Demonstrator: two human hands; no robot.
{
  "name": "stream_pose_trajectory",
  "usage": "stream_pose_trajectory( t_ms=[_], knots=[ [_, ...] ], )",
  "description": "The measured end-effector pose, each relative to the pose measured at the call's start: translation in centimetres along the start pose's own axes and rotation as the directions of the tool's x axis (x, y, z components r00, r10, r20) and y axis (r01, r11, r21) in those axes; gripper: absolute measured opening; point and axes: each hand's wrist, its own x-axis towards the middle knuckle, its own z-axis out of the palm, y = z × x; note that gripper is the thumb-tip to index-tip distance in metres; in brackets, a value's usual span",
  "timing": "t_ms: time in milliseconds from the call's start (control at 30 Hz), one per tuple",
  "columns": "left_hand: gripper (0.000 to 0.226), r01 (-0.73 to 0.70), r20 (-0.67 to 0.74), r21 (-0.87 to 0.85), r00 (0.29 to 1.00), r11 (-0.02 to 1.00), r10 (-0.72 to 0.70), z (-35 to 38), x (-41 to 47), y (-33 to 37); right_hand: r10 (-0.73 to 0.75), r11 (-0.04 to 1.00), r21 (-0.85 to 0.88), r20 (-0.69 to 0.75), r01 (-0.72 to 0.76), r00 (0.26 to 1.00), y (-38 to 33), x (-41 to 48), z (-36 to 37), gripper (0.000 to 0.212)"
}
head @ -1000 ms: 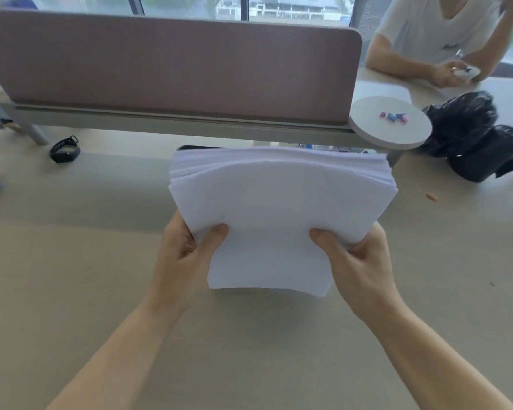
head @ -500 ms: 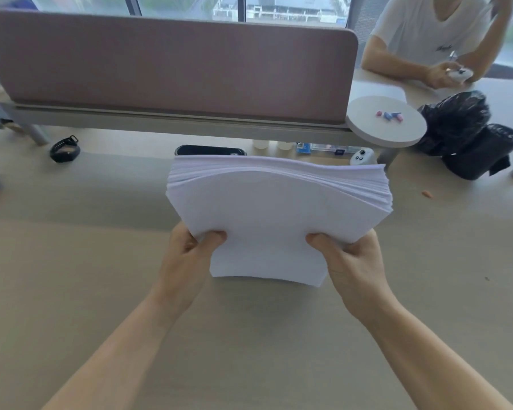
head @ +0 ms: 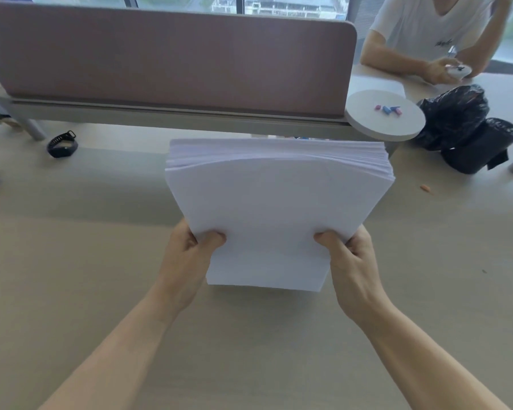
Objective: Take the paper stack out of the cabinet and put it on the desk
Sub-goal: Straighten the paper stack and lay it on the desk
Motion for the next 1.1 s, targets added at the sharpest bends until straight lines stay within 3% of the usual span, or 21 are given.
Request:
stream_pose_trajectory(
  t_ms=[333, 467, 667, 800, 900, 1100],
  knots=[
    [0.042, 0.105, 0.002, 0.081, 0.994, 0.991, -0.105, 0.0, -1.7, -2.9, 0.089, 0.989, -0.122, 0.028, -0.085, 0.996, 3.4, -1.2, -0.7, 0.039],
    [0.039, 0.142, -0.027, 0.125, 0.99, 0.982, -0.139, 0.0, -2.5, -4.1, 0.089, 0.965, -0.251, 0.027, -0.079, 0.996, 4.4, -1.9, -0.8, 0.033],
    [0.047, 0.153, 0.034, 0.161, 0.986, 0.975, -0.161, 0.0, -1.3, -4.0, 0.142, 0.956, -0.257, -0.018, -0.142, 0.99, 3.2, -0.6, -1.5, 0.011],
    [0.033, 0.325, 0.071, 0.166, 0.938, 0.931, -0.34, 1.2, 1.7, -2.6, 0.395, 0.901, -0.168, -0.064, -0.4, 0.917, 2.0, 2.5, -2.5, 0.003],
    [0.025, 0.448, 0.078, 0.238, 0.875, 0.862, -0.477, 2.8, 3.6, -2.5, 0.59, 0.789, -0.146, -0.096, -0.597, 0.802, 2.7, 4.4, -3.4, 0.021],
    [0.023, 0.495, -0.015, 0.401, 0.845, 0.771, -0.534, 5.4, 5.8, -4.9, 0.647, 0.709, -0.233, -0.157, -0.665, 0.746, 5.4, 6.7, -4.0, 0.029]
  ],
)
